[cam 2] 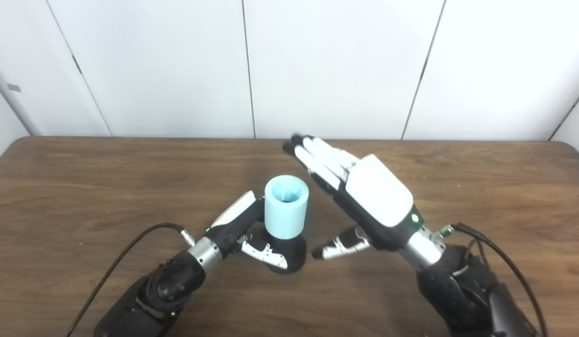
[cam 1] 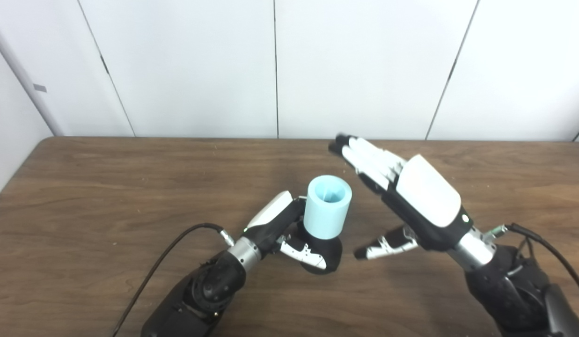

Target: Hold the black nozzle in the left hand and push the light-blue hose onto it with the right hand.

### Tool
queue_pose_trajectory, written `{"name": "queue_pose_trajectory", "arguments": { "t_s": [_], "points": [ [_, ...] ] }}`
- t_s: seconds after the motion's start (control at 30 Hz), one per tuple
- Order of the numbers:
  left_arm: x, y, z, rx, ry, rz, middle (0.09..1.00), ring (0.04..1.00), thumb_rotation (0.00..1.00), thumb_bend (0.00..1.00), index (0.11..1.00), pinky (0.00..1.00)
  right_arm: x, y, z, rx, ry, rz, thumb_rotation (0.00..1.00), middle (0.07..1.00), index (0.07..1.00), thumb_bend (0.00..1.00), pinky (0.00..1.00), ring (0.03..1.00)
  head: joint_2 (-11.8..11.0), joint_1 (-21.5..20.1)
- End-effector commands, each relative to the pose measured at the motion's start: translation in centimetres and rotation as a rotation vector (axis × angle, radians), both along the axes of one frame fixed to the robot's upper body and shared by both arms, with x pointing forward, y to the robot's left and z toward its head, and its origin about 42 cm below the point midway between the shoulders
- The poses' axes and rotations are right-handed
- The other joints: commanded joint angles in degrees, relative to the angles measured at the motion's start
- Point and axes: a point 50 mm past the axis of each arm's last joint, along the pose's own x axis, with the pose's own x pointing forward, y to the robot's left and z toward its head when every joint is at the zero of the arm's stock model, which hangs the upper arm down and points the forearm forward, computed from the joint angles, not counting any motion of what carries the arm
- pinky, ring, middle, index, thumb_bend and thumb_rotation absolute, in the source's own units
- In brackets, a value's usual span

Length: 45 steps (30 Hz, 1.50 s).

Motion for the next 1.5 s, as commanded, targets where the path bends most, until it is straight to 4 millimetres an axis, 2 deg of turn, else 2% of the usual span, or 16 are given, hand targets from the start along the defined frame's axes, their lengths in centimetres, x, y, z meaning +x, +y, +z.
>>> {"name": "queue_pose_trajectory", "arguments": {
  "t_s": [0.0,0.07,0.17,0.23,0.33,0.4,0.47,0.57,1.13,1.47],
  "points": [
    [-1.6,2.7,-5.0,0.198,0.197,0.042,0.477,0.353,0.00,0.53,0.486,0.28,-0.1,0.3,1.7,0.003,-0.041,0.035,0.09,1.000,0.959,0.77,0.98,1.000,0.01,0.04],
    [-1.6,2.6,-5.0,0.198,0.196,0.041,0.476,0.353,0.00,0.53,0.486,0.28,-0.2,0.3,1.7,-0.002,-0.015,0.035,0.08,1.000,0.960,0.78,0.94,1.000,-0.01,0.06],
    [-1.7,2.6,-5.0,0.198,0.194,0.039,0.476,0.353,0.00,0.53,0.486,0.28,-0.3,0.4,1.8,0.008,0.016,0.034,0.08,1.000,0.960,0.79,0.73,0.923,0.00,0.10],
    [-1.6,2.6,-4.9,0.200,0.192,0.038,0.477,0.356,0.00,0.53,0.486,0.28,-0.3,0.6,1.7,0.008,0.028,0.036,0.08,1.000,0.959,0.79,0.67,0.887,0.01,0.16],
    [-1.6,2.6,-4.9,0.203,0.192,0.039,0.477,0.353,0.00,0.53,0.486,0.28,-0.2,0.7,1.6,-0.010,0.031,0.038,0.09,1.000,0.958,0.79,0.71,0.879,0.03,0.19],
    [-1.6,2.6,-4.9,0.204,0.194,0.040,0.478,0.358,0.00,0.53,0.485,0.29,-0.1,0.7,1.7,-0.028,0.024,0.041,0.09,1.000,0.958,0.79,0.83,0.924,0.06,0.19],
    [-1.6,2.6,-4.9,0.202,0.194,0.040,0.477,0.356,0.00,0.53,0.485,0.28,0.0,0.8,1.6,-0.042,0.011,0.044,0.10,1.000,0.958,0.79,0.92,0.965,0.06,0.22],
    [-1.6,2.6,-4.9,0.200,0.193,0.040,0.477,0.353,0.00,0.53,0.486,0.28,0.1,0.9,1.6,-0.054,0.001,0.048,0.11,1.000,0.958,0.79,0.97,0.994,0.07,0.28],
    [-1.6,2.6,-5.0,0.199,0.193,0.040,0.475,0.352,0.00,0.53,0.486,0.28,-0.1,1.3,1.4,-0.062,0.018,0.080,0.14,1.000,0.971,0.78,0.98,1.000,0.05,0.11],
    [-1.5,2.4,-4.9,0.202,0.194,0.037,0.476,0.352,0.00,0.53,0.486,0.27,0.1,2.1,1.9,-0.044,0.008,0.157,0.14,1.000,0.979,0.78,0.96,1.000,-0.01,0.14]
  ]
}}
